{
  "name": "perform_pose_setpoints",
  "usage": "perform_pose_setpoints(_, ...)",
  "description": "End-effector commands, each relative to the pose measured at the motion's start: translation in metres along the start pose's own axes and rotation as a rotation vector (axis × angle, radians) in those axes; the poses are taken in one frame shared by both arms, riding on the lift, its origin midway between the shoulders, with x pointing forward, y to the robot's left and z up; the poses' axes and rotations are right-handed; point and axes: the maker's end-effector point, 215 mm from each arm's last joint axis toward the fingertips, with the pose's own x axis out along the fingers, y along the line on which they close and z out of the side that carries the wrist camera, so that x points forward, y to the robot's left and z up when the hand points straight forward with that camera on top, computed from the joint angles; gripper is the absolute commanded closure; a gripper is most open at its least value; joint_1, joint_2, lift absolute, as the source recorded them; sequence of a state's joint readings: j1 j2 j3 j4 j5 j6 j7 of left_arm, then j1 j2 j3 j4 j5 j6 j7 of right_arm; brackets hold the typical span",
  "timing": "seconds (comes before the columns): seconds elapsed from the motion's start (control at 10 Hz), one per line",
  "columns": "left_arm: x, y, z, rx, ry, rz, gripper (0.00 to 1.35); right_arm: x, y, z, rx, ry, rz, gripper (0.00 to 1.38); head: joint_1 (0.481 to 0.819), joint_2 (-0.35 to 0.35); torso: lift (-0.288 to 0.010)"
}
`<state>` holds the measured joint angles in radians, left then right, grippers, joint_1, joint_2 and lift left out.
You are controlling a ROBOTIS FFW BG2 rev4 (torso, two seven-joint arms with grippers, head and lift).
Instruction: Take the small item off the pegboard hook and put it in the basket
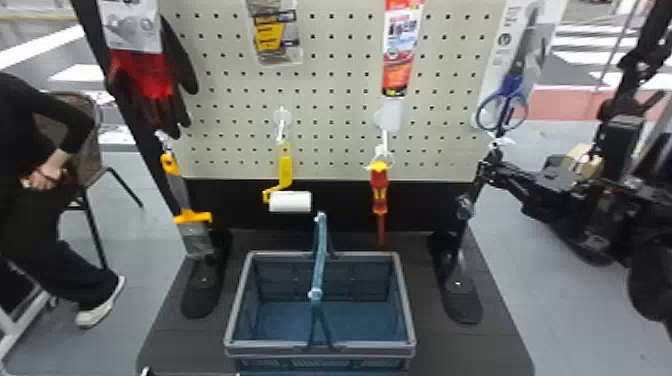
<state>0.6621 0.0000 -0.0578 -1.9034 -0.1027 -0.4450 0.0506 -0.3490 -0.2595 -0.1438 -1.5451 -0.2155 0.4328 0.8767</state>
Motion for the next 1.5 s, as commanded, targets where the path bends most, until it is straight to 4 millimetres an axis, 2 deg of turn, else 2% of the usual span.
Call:
perform_pose_setpoints(0.0,-0.001,0.0,-0.001,-0.002,0.002,0.001,0.1,-0.002,0.003,-0.001,0.002,-0.002,0.002,1.26,0.549,0.0,-0.1)
perform_pose_setpoints(0.4,-0.001,-0.001,-0.001,-0.004,0.005,0.001,0.1,-0.012,0.012,0.004,-0.007,-0.018,0.002,1.26,0.549,0.0,-0.1)
perform_pose_setpoints(0.7,0.0,-0.002,-0.001,-0.005,0.004,0.0,0.1,-0.018,0.018,0.018,-0.03,-0.042,0.004,1.26,0.549,0.0,-0.1)
perform_pose_setpoints(1.0,0.0,-0.001,-0.001,-0.007,0.005,0.001,0.1,-0.027,0.03,0.018,-0.029,-0.059,-0.007,1.26,0.549,0.0,-0.1)
perform_pose_setpoints(1.4,-0.001,-0.001,-0.003,-0.009,0.01,0.002,0.1,-0.038,0.051,-0.012,0.045,-0.061,-0.016,1.26,0.549,0.0,-0.1)
